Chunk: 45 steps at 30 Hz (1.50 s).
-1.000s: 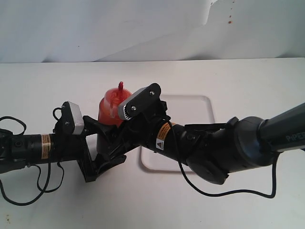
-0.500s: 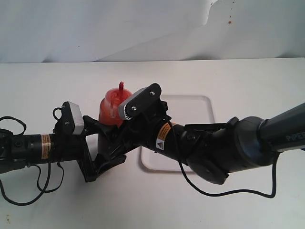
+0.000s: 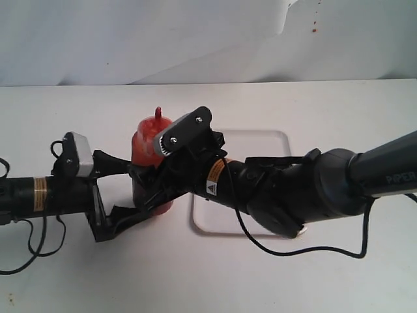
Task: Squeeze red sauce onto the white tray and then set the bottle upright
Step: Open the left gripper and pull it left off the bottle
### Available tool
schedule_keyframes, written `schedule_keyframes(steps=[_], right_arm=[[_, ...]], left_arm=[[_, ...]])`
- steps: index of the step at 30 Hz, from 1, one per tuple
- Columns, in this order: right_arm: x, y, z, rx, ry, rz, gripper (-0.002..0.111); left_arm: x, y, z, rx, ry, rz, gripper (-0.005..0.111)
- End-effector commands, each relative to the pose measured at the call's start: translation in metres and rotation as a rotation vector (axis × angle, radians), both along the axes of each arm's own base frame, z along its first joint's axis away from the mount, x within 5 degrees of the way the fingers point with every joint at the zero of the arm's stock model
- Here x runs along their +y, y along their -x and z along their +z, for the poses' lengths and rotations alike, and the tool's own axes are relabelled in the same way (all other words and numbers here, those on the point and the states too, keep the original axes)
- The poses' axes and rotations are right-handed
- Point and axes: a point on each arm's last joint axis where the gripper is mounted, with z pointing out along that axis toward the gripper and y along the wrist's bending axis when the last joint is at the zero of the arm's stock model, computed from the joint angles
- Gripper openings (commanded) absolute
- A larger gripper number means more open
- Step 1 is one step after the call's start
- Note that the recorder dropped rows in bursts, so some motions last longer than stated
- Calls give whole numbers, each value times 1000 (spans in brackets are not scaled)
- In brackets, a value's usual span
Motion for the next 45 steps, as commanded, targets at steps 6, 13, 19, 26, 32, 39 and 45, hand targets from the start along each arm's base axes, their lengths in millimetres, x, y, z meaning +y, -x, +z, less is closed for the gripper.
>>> schedule_keyframes(steps=[6,13,19,26,32,39,45], right_arm=[[16,-4,20,-3,-35,31,0],[32,-2,3,19,4,65,0],[48,-3,1,31,45,80,0],[50,-1,1,34,67,87,0],[48,-1,-2,56,101,78,0],[48,-1,-2,56,101,78,0],[48,-2,-2,62,93,70,0]], left_arm=[[64,4,36,2,162,75,105],[86,11,34,20,136,83,105],[86,9,34,11,141,99,105],[87,9,35,10,143,105,105],[87,9,35,10,143,105,105],[87,9,35,10,143,105,105],[87,9,35,10,143,105,105]])
